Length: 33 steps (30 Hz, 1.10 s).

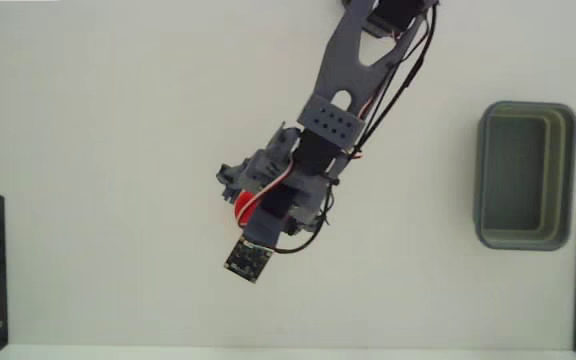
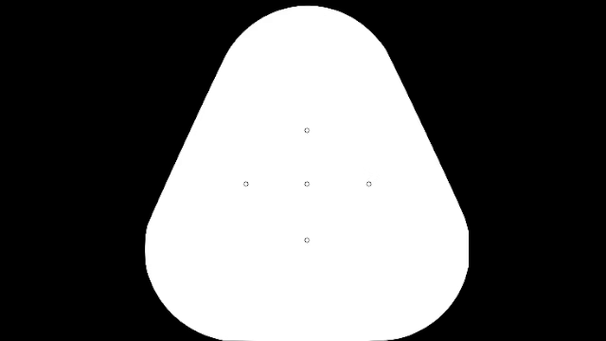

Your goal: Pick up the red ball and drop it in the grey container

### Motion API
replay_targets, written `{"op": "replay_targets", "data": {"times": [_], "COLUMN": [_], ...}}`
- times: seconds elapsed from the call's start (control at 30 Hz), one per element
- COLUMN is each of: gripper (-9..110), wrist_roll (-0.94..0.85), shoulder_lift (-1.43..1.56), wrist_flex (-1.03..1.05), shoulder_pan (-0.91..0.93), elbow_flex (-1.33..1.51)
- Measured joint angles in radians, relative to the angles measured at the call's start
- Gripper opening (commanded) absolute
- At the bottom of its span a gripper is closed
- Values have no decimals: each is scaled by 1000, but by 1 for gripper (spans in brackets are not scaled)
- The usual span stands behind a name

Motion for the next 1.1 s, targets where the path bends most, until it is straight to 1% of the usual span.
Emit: {"op": "replay_targets", "data": {"times": [1.1], "gripper": [110], "wrist_roll": [0], "shoulder_lift": [-28], "wrist_flex": [0], "shoulder_pan": [2], "elbow_flex": [-25]}}
